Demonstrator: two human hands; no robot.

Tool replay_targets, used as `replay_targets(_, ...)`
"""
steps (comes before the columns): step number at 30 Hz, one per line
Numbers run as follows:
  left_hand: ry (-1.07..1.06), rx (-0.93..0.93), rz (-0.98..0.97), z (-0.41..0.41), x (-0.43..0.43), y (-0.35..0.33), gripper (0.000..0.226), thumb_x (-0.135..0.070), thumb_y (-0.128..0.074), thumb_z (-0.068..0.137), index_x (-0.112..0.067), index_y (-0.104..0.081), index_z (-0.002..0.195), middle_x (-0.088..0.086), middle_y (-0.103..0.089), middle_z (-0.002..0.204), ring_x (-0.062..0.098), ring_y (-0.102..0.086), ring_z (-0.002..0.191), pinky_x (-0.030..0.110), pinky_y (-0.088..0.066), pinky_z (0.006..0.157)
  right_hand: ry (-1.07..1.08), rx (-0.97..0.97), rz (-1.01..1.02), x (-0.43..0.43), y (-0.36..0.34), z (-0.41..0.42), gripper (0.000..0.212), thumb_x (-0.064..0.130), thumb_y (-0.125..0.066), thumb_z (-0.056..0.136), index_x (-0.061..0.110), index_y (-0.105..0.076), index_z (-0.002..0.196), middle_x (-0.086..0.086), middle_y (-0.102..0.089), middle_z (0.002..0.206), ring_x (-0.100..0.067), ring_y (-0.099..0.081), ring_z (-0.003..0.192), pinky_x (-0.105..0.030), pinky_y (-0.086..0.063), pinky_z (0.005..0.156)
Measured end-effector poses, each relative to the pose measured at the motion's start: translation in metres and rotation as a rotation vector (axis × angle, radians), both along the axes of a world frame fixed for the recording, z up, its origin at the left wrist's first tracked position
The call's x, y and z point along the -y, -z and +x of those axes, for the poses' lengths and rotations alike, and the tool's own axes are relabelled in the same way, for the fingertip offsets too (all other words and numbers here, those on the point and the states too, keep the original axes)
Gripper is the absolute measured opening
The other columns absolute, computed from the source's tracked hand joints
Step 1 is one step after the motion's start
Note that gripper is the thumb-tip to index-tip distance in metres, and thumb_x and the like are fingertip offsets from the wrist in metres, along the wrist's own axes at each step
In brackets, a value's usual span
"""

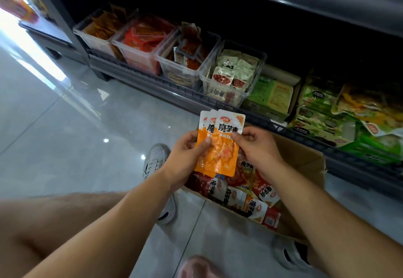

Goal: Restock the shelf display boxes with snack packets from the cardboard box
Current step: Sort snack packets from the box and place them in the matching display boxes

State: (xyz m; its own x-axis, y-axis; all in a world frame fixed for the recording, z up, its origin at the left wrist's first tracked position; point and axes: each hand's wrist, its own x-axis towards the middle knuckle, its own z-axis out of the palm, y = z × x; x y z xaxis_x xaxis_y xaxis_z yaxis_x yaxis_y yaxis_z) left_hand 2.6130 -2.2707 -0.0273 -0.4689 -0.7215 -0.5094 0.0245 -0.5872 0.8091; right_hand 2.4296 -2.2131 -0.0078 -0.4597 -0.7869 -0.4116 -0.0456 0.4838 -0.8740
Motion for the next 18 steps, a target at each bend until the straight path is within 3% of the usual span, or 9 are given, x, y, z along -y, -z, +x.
replay_targets(3,0.055,0.062,-0.035,0.001,-0.002,0.000,0.046,-0.015,-0.079,0.087,-0.014,-0.058,0.127,0.013,-0.075,0.116,0.031,-0.076,0.099,0.041,-0.063,0.080,-0.036,-0.033,0.033,0.002,-0.002,0.009,0.019,0.027,-0.075,0.089,0.011,-0.068,0.096,-0.002,-0.066,0.070,-0.012,-0.059,0.052,-0.029,-0.054,0.047)
replay_targets(5,0.063,0.115,-0.073,0.001,0.000,0.001,0.047,-0.011,-0.081,0.086,-0.017,-0.058,0.126,0.010,-0.074,0.116,0.027,-0.077,0.095,0.038,-0.064,0.075,-0.038,0.027,0.047,0.004,0.000,0.013,0.021,0.027,-0.074,0.090,0.010,-0.065,0.095,-0.006,-0.064,0.065,-0.015,-0.059,0.049,-0.027,-0.053,0.046)
replay_targets(9,-0.093,0.169,-0.100,0.011,0.014,0.003,0.042,-0.010,-0.076,0.091,-0.016,-0.055,0.127,0.009,-0.073,0.113,0.022,-0.078,0.085,0.034,-0.062,0.064,0.085,0.216,0.093,0.006,0.011,0.002,0.017,0.025,-0.061,0.099,0.009,-0.066,0.103,-0.008,-0.069,0.085,-0.014,-0.065,0.062,-0.031,-0.060,0.059)
replay_targets(13,-0.210,0.206,-0.098,0.027,0.022,0.010,0.037,-0.009,-0.073,0.093,-0.017,-0.055,0.125,0.005,-0.073,0.111,0.015,-0.078,0.080,0.035,-0.064,0.062,0.095,0.088,0.272,-0.013,0.053,-0.028,0.010,0.014,-0.057,0.100,0.014,-0.067,0.104,-0.011,-0.072,0.096,-0.020,-0.068,0.078,-0.043,-0.062,0.081)
replay_targets(18,-0.209,0.215,-0.092,0.030,0.022,0.015,0.034,-0.007,-0.072,0.093,-0.020,-0.055,0.120,-0.001,-0.073,0.101,0.010,-0.077,0.072,0.027,-0.060,0.054,0.055,0.023,0.458,-0.033,0.105,-0.034,0.015,0.006,-0.058,0.098,0.008,-0.068,0.108,-0.011,-0.070,0.090,-0.021,-0.068,0.076,-0.035,-0.058,0.071)
